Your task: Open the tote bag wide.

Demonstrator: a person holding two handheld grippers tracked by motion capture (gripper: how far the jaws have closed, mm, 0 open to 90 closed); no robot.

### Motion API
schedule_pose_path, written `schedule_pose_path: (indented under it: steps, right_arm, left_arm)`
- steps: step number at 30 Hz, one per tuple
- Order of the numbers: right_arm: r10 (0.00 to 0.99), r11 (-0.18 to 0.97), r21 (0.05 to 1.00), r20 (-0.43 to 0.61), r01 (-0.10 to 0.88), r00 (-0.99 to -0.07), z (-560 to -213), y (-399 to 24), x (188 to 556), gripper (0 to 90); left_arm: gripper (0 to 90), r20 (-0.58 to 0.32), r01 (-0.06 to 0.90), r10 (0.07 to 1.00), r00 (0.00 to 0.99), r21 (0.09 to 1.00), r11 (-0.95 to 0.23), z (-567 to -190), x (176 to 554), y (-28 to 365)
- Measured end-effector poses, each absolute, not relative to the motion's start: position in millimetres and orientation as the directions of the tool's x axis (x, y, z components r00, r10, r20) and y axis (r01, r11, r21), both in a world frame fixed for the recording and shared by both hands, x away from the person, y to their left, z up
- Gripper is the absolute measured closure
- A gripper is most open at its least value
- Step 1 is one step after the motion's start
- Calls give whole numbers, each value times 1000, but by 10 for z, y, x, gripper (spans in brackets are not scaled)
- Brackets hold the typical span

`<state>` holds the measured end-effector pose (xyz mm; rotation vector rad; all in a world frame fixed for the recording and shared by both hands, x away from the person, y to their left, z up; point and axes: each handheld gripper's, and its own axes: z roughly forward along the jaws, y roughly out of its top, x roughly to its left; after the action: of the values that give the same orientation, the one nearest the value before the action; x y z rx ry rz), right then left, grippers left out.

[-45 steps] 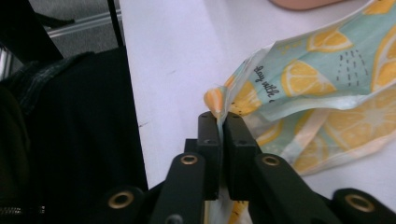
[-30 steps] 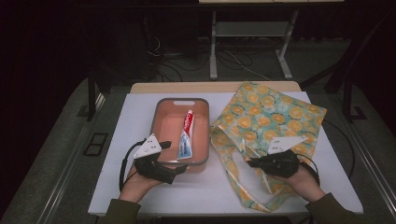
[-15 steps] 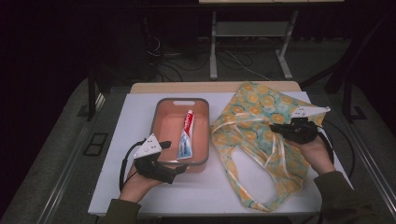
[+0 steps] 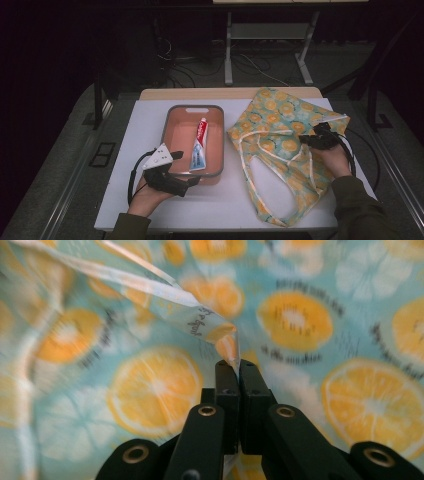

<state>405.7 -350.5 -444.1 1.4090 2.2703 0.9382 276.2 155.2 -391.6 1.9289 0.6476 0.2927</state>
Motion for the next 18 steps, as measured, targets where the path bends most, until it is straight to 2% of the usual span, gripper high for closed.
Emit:
schedule_pose_path:
  steps: [1,2,3,8,12,18]
  right_arm:
    - [881,296,669,84,682,-465,-4454,-3516,4057,829]
    - [880,260,678,127,687,-459,-4423,-3539,4049,683]
    - [880,260,678,127,687,-459,-4423,-3539,4049,683]
    - [851,233,760,142,607,-505,-4020,-3505,3866,442]
    - [816,244,775,161,583,-555,-3857,-3441,3724,421]
    - [704,402,736,132,544,-698,-3843,-3132,3445,420]
  left_arm:
    - [0,-82,307,560,825,896,-321,-3915,2761,1551]
    - [0,-82,307,560,825,895,-322,-3915,2761,1551]
    - [0,-82,307,559,825,895,-322,-3915,2761,1551]
    - [0,-84,308,559,825,896,-320,-3915,2761,1552]
    - [0,-84,308,560,824,896,-320,-3914,2761,1551]
    - [0,-80,307,560,825,895,-324,-3914,2758,1549]
